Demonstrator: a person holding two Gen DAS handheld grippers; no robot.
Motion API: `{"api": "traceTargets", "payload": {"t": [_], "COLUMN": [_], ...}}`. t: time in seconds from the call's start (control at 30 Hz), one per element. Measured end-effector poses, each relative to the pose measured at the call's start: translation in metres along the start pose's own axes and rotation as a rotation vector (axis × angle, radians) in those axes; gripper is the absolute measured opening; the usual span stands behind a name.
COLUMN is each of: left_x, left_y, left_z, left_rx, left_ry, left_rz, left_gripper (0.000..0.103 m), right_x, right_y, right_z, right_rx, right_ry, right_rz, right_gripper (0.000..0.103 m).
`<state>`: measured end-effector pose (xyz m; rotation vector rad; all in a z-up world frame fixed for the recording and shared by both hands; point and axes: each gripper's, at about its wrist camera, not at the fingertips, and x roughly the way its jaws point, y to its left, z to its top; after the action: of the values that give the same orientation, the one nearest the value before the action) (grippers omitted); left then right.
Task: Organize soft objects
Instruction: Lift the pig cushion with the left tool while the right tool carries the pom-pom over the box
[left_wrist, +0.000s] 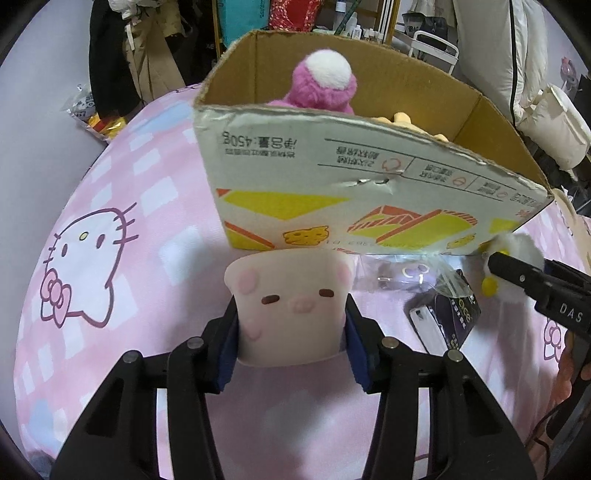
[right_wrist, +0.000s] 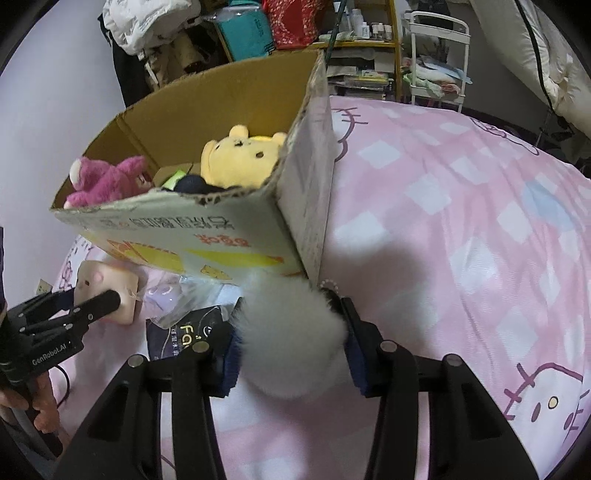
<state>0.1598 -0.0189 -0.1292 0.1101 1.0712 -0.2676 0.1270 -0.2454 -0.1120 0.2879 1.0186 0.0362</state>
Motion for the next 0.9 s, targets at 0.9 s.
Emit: {"api": "traceTargets", "payload": {"t": [0.9], "left_x": [-0.158], "left_y": [-0.024], "left_z": [-0.004], "left_rx": [0.110], "left_ry": [-0.478], "left_rz": [0.098], "left_gripper": [0.049], "right_x": [-0.109], "right_y": [0.035], "right_z": [0.008], "right_rx": [-0.086], "right_ry": [-0.343], "right_rz": [0.053], "right_gripper": [0.049]}}
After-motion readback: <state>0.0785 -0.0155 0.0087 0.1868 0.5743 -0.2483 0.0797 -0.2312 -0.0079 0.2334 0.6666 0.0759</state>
